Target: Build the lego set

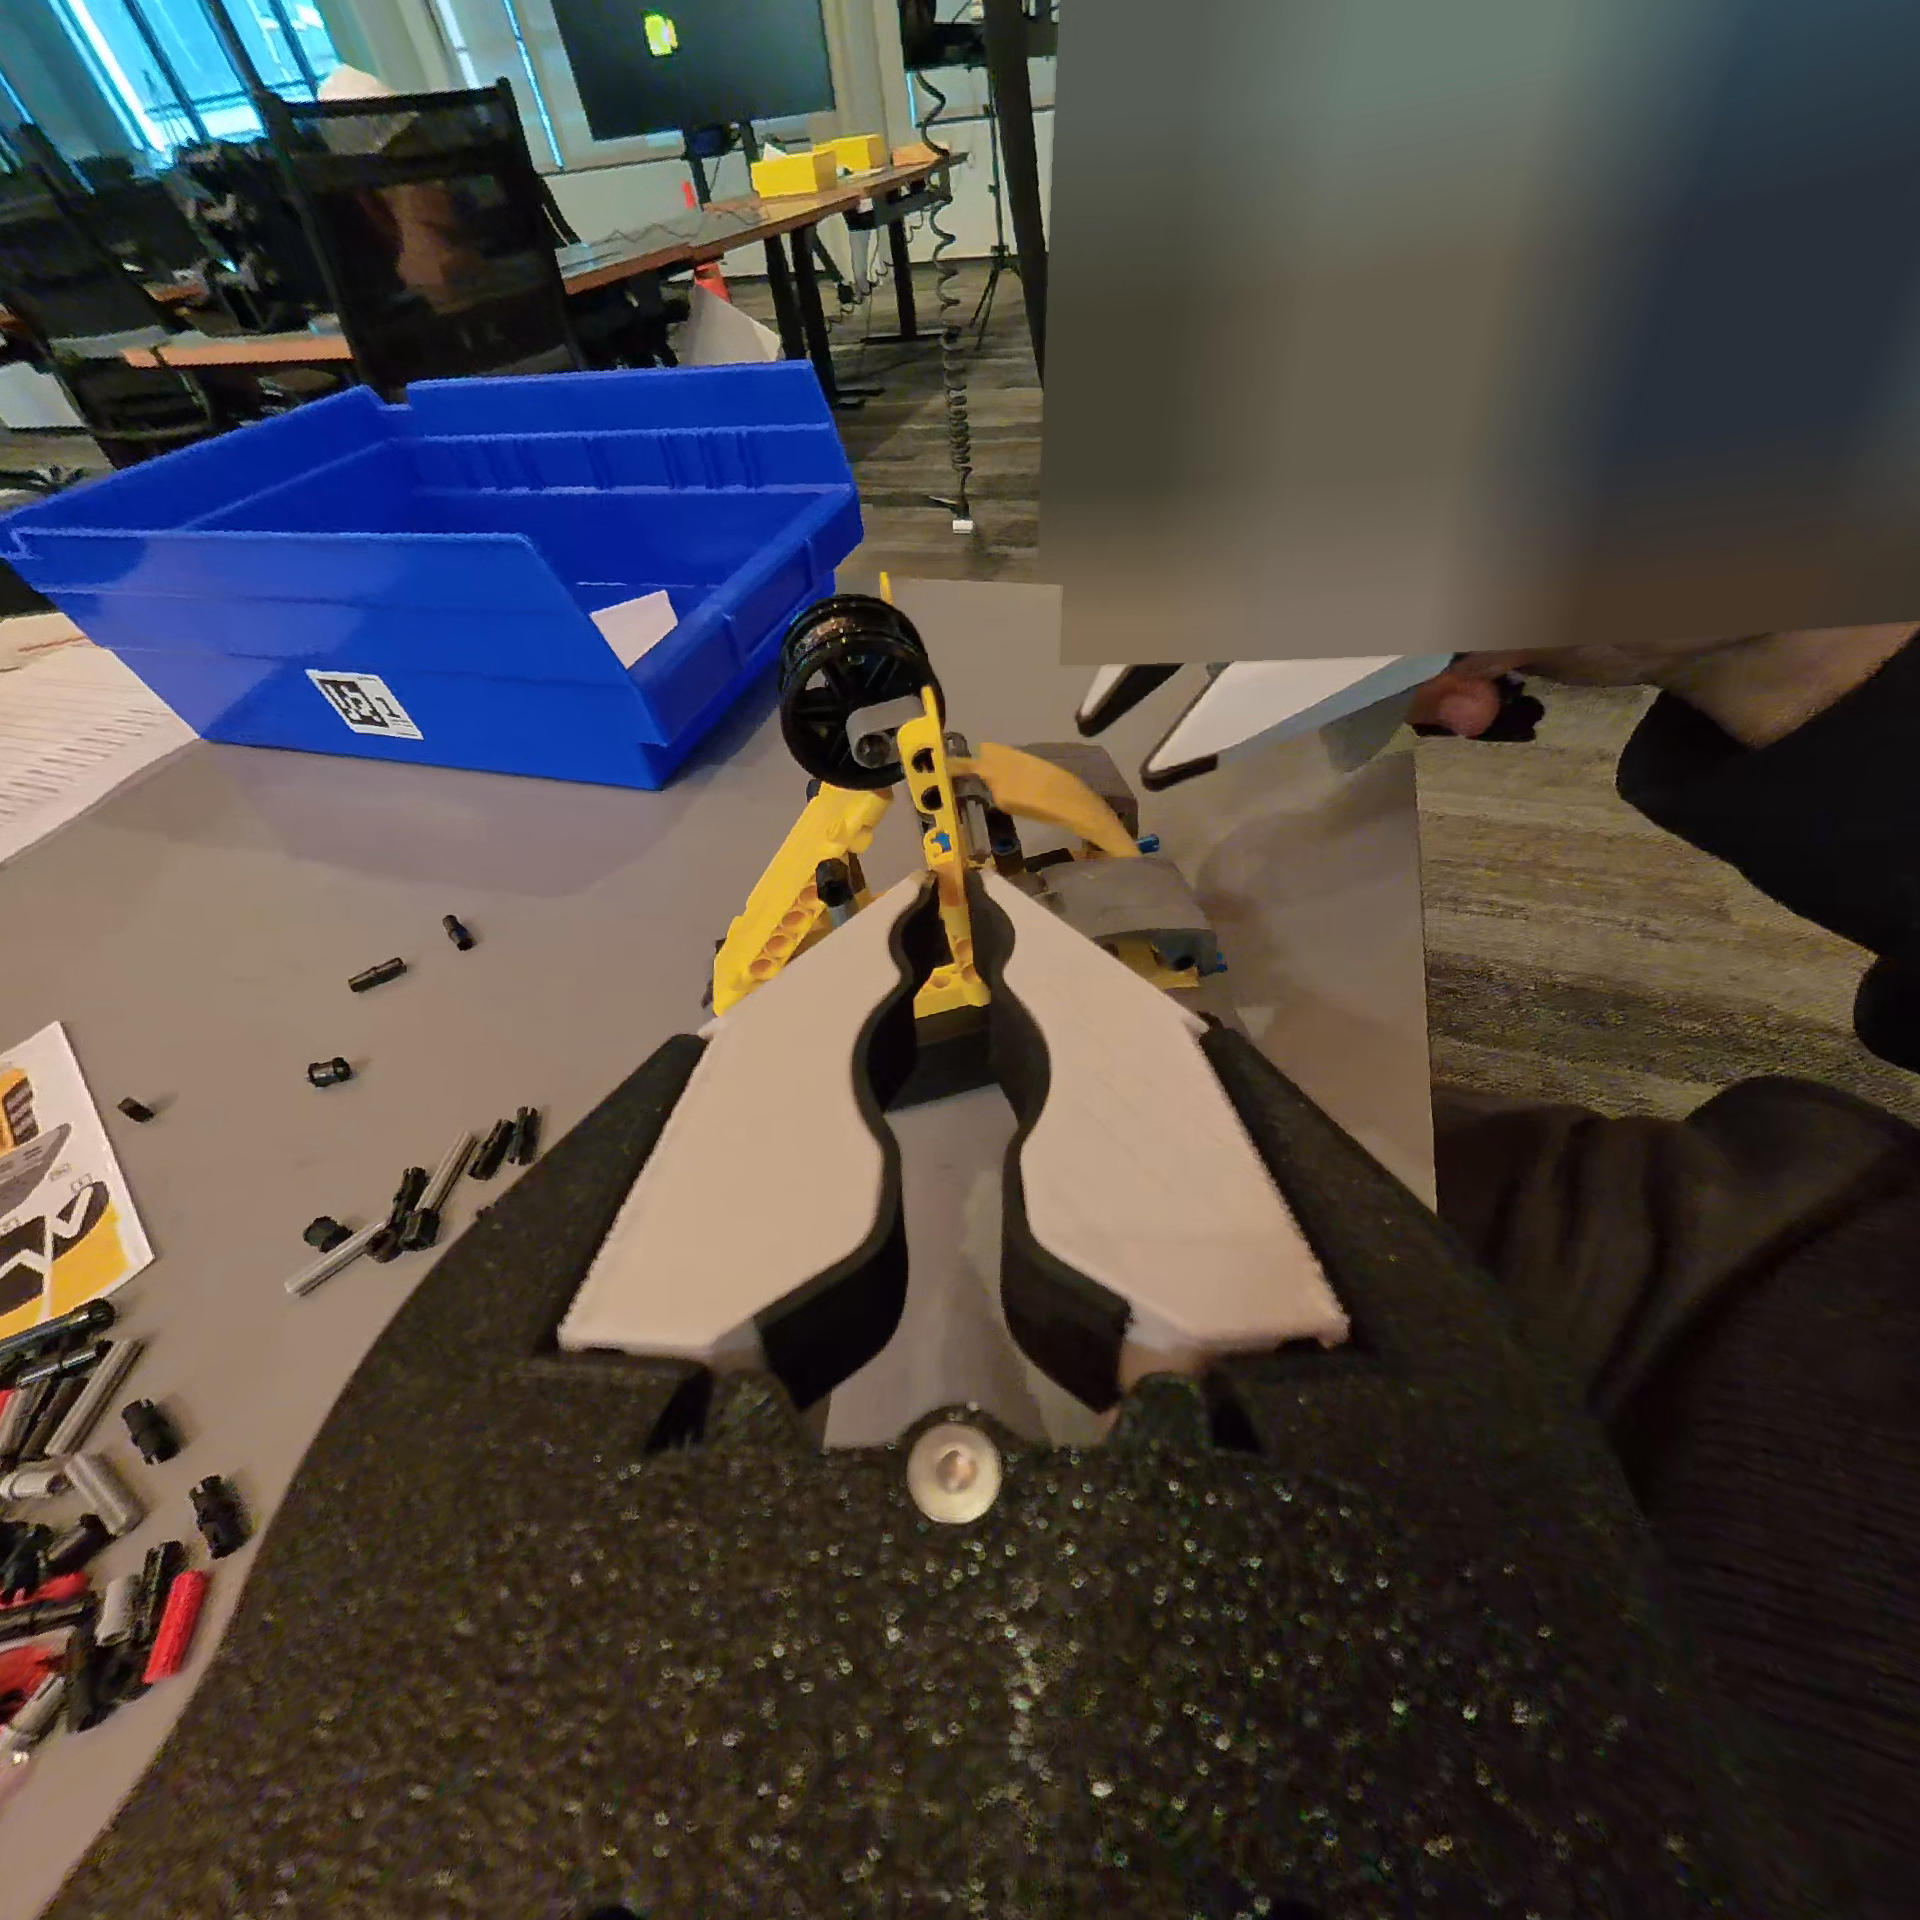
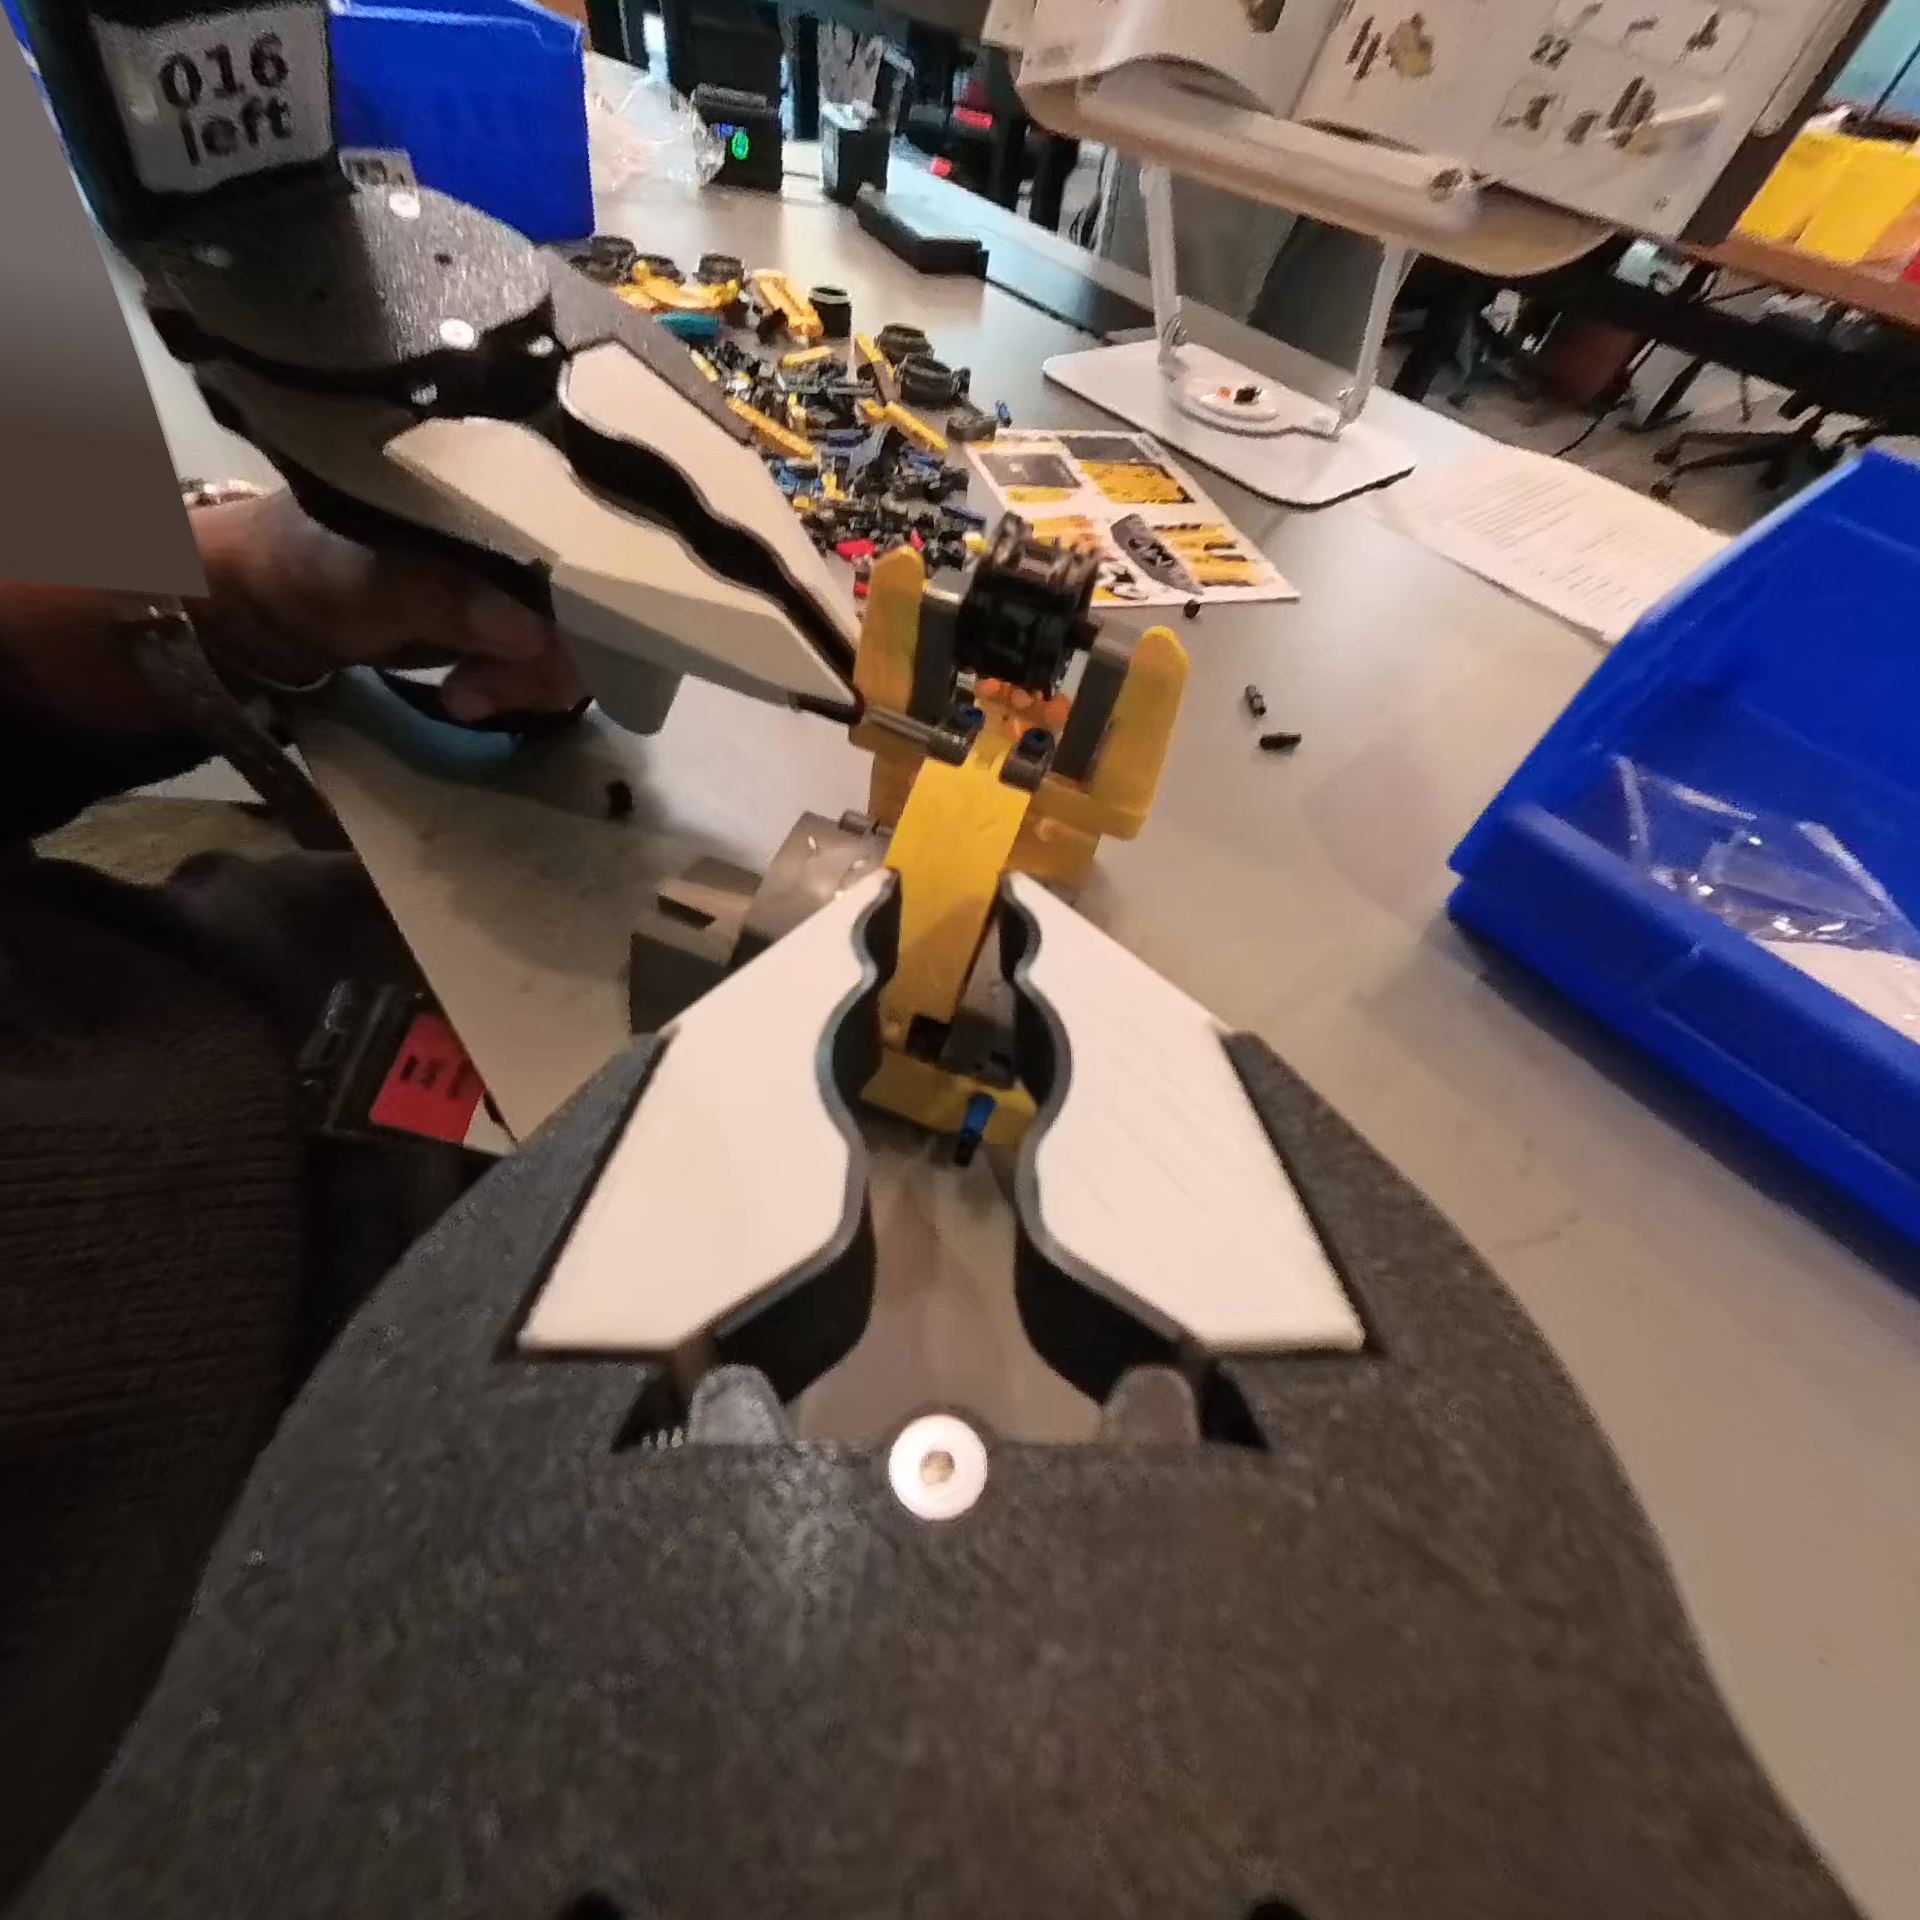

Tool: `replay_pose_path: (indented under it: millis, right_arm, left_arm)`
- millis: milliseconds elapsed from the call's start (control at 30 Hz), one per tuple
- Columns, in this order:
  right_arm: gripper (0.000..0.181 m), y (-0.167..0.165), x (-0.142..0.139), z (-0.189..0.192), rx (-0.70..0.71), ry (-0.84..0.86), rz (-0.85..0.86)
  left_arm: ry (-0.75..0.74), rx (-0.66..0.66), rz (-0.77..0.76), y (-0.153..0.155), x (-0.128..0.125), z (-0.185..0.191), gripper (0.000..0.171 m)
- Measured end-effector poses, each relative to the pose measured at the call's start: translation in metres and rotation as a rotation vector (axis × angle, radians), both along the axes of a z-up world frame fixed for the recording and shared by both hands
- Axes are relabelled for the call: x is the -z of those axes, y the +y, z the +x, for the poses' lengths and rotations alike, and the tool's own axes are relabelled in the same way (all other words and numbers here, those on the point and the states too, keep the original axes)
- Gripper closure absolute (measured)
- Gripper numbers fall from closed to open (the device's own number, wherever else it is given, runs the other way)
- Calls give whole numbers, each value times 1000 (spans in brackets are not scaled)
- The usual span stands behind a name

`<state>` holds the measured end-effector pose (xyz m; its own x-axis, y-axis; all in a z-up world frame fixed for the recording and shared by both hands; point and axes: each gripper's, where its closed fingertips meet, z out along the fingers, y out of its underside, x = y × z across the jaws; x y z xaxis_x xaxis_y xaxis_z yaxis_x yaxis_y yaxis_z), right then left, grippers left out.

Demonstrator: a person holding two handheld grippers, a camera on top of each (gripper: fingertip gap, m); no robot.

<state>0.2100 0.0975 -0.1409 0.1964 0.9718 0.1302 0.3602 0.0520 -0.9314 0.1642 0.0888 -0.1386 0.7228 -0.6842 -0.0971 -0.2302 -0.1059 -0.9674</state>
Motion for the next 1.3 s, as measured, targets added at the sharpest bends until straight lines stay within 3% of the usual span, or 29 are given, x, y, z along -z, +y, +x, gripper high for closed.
replay_pose_path:
  millis: [233, 367, 467, 533, 1300]
  right_arm:
    - [151, 2, -17, -12, 51, 153, -50]
    - [140, 1, 2, -23, 73, 46, -53]
    - [143, 9, 6, -23, 148, -5, 26]
    - [154, 10, 4, -24, 166, 5, 41]
    - [155, 8, 2, -19, 158, -64, 90]
  left_arm:
    - [-3, 4, -4, 0, 0, 0, 167]
    - [-6, 6, -7, 0, 0, 0, 167]
    - [-5, 5, -5, 0, 0, 0, 167]
    - [-4, 5, -5, 0, 0, 0, 167]
    - [10, 3, 8, -1, 0, 1, 167]
